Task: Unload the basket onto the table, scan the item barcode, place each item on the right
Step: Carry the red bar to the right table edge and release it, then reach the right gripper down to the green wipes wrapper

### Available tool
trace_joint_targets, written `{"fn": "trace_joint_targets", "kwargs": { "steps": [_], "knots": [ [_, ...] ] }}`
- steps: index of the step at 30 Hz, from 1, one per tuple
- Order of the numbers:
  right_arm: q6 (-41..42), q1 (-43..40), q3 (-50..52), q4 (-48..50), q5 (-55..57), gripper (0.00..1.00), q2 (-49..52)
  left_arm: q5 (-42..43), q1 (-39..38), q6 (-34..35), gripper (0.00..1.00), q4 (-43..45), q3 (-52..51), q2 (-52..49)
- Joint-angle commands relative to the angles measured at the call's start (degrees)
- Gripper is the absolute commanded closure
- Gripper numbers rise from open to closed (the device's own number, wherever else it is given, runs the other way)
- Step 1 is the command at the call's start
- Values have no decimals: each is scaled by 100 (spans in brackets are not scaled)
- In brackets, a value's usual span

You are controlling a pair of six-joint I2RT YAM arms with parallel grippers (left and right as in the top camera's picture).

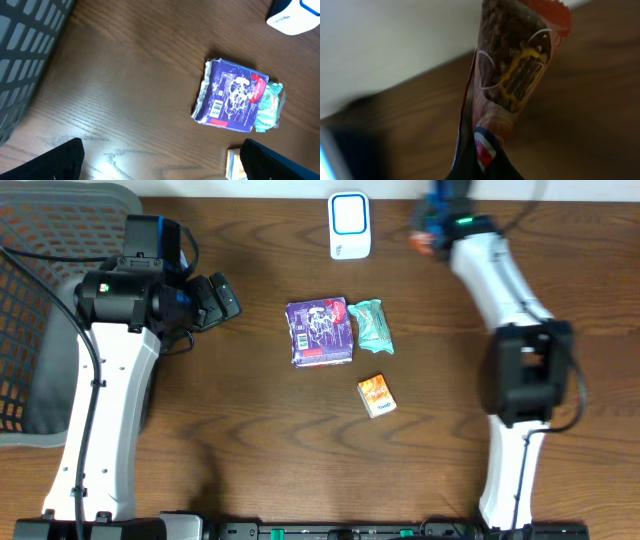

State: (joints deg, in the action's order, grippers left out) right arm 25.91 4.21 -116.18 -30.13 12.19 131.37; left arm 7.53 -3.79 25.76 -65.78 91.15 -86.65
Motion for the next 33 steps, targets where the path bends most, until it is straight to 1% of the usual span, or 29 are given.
{"fn": "trace_joint_targets", "kwargs": {
  "steps": [1,4,6,7,8,9,10,11,12,14,16,17,21,23,25,26,28,31,33],
  "knots": [
    [-533,-791,-116,-492,295,99,-439,-33,20,50,1,-17,4,-17],
    [-850,-1458,-111,-1023,326,99,-422,-33,20,48,1,-17,4,-15],
    [-890,-1880,-111,-1207,426,99,-387,-33,20,48,1,-17,4,-17],
    [-944,-2094,-111,-1226,422,95,-372,-33,20,48,1,-17,4,-17],
    [-977,-2363,-107,-1257,378,53,-348,-33,20,48,1,-17,4,-17],
    [-977,-2509,-107,-1287,352,31,-341,-33,20,48,1,-17,4,-17],
    [-1001,-2673,-107,-1344,251,15,-339,-33,20,48,1,-17,4,-17],
    [-1062,-2820,-107,-1397,31,4,-337,-33,20,48,1,-17,4,-17],
    [-1126,-2946,-107,-1449,-293,1,-337,-33,20,48,1,-17,4,-17],
    [-1141,-3136,-107,-1541,-1012,1,-337,-33,20,48,1,-17,4,-17],
    [-1143,-3276,-107,-1626,-2111,1,-339,-31,20,48,1,-17,4,-17],
    [-1143,-3298,-107,-1672,-2903,1,-337,-33,20,48,1,-17,4,-17],
    [-1141,-3128,-107,-1912,-4946,1,-337,-33,20,48,1,-17,4,-17],
    [-1143,-2938,-107,-2234,-5598,1,-339,-33,20,48,1,-17,4,-17],
    [-1143,-2706,-107,-2719,-5792,1,-337,-33,20,48,1,-15,4,-17],
    [-1246,-2516,-107,-3121,-5794,1,-337,-33,20,48,1,-17,4,-17],
    [-1792,-2192,-105,-3720,-5792,1,-337,-33,20,48,1,-15,4,-17],
    [-2723,-1574,-101,-4503,-5668,8,-337,-33,20,48,1,-17,4,-17],
    [-2927,-1163,-98,-4806,-5429,10,-337,-33,20,48,1,-17,4,-17]
  ]
}}
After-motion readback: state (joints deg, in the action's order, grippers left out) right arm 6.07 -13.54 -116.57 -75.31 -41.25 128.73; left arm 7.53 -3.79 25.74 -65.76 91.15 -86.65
